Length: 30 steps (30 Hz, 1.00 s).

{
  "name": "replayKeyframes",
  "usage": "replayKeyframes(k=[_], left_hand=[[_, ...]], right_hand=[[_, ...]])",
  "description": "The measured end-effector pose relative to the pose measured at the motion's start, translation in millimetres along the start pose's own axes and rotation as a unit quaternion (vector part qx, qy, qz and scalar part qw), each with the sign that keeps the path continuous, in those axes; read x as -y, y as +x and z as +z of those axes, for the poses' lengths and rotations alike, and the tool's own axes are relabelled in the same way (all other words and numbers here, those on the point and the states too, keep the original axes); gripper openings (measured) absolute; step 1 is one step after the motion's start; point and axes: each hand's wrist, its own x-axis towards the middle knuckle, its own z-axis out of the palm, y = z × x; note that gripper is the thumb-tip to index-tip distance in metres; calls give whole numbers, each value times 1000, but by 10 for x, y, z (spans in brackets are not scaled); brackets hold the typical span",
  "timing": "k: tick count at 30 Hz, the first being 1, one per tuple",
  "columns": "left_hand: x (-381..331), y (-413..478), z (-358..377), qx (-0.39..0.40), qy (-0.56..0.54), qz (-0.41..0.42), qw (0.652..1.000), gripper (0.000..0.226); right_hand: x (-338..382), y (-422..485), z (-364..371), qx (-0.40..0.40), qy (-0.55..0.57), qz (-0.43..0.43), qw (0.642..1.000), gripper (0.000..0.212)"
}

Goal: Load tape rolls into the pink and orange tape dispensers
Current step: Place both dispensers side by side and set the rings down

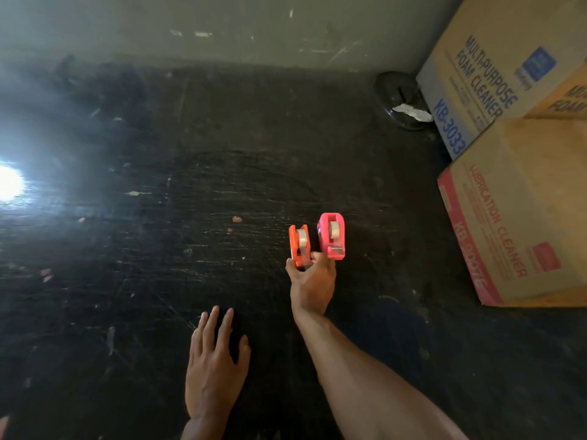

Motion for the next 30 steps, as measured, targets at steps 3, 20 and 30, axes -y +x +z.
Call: replayKeyframes(k=[3, 20, 30], left_hand=[[5, 3, 0, -2, 1, 5, 1000, 71], [-54, -15, -130, 19, -25, -5, 999, 67], [-718, -301, -401, 56, -102, -45, 992, 61]], right_hand=[[15, 9, 49, -14, 1, 8, 1000, 41], [-103, -361, -388, 64, -24, 41, 997, 81], [-615, -824, -1363, 127, -93, -30, 987, 89]])
